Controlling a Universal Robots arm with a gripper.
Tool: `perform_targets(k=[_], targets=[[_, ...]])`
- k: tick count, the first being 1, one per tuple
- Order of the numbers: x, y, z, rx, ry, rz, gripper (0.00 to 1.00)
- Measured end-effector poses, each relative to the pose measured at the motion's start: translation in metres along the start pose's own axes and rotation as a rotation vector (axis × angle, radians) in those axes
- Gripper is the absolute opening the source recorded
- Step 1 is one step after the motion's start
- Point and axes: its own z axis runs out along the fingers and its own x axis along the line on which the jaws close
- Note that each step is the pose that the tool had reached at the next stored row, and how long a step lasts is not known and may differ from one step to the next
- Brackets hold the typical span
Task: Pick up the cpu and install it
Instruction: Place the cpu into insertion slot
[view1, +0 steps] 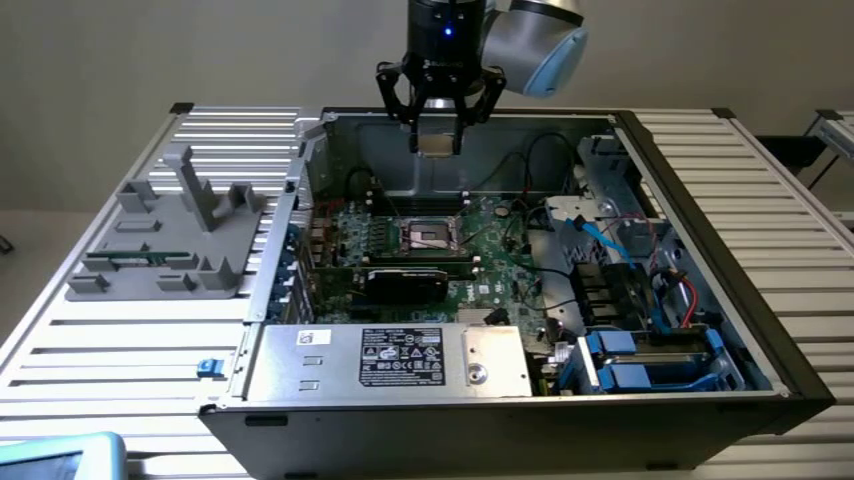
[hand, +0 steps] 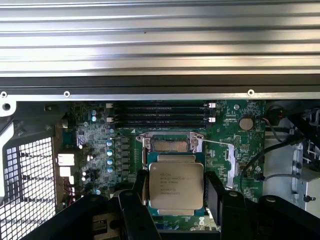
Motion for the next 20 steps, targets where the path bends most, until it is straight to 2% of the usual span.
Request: perform_targets(k=[9,20], targets=[[0.0000,0.0000,0.0000,0.0000,0.0000,0.009,0.56],[0.0000,0.0000,0.0005,-0.0044,-0.0005,0.190,0.56]])
